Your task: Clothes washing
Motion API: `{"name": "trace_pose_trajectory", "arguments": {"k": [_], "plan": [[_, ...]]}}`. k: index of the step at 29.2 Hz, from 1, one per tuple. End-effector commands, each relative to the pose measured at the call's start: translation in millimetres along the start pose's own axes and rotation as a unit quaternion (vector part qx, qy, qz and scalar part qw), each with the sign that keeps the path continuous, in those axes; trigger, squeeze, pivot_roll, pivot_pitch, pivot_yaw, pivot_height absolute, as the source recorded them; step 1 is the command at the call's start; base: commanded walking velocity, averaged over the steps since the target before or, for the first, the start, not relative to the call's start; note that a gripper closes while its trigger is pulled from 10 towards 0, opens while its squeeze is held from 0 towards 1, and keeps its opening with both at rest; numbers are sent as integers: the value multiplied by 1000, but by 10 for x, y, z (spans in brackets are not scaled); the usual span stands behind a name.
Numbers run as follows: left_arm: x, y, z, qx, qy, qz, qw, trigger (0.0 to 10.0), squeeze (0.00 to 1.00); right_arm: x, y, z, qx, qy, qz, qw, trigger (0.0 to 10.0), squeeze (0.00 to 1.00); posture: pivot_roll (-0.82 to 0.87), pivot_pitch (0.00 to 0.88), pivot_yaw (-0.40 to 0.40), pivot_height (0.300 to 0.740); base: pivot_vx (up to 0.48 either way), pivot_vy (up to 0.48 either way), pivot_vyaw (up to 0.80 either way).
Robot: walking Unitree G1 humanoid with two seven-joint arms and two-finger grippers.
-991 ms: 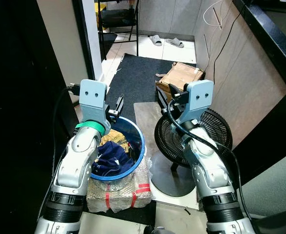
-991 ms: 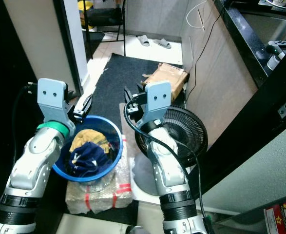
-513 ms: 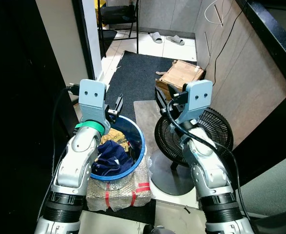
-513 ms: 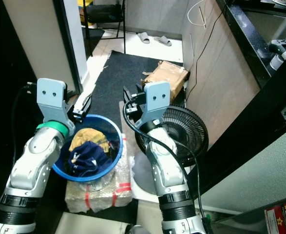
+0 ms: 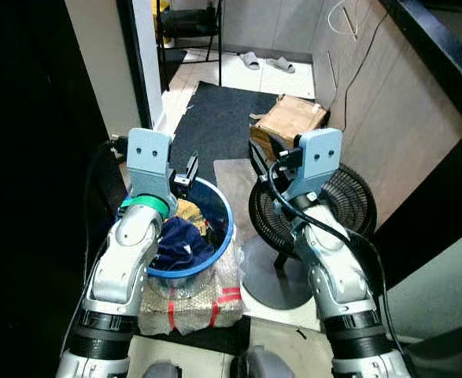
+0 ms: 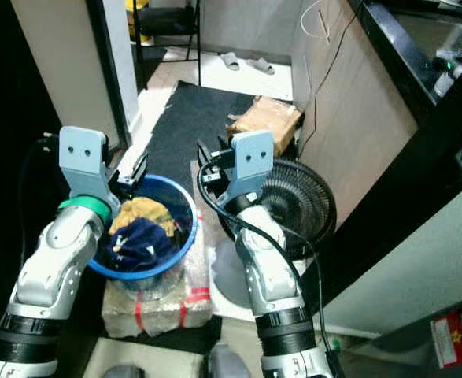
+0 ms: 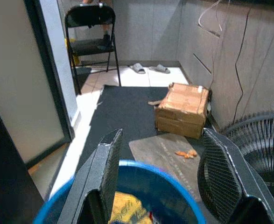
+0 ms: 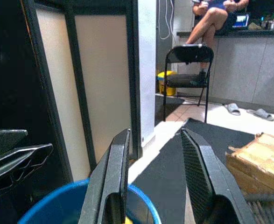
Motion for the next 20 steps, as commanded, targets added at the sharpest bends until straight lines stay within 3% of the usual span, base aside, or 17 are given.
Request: {"name": "trace_pose_trajectory", "arguments": {"k": [1, 20], "plan": [[-74, 13, -20, -1, -14, 1, 1000, 10000, 0, -42, 7, -19, -2, -7, 4, 1000, 10000, 0, 40, 52, -9, 600, 0, 0, 0], [-73, -8, -22, 1, -17, 3, 1000, 10000, 0, -59, -14, -29, 0, -9, 9, 1000, 10000, 0, 45, 64, -4, 520, 0, 0, 0]]}}
Point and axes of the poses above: a point about 5 cm out from each wrist's last joint towards the gripper, its own z axis pointing out of the wrist towards the gripper, its own x axis along the axis of the wrist's last joint, y = z × x, the point moved 2 cm from there along z, pointing out of the wrist towards the gripper, and after that the axes turned 15 degrees about z, right-handed, at the moved point
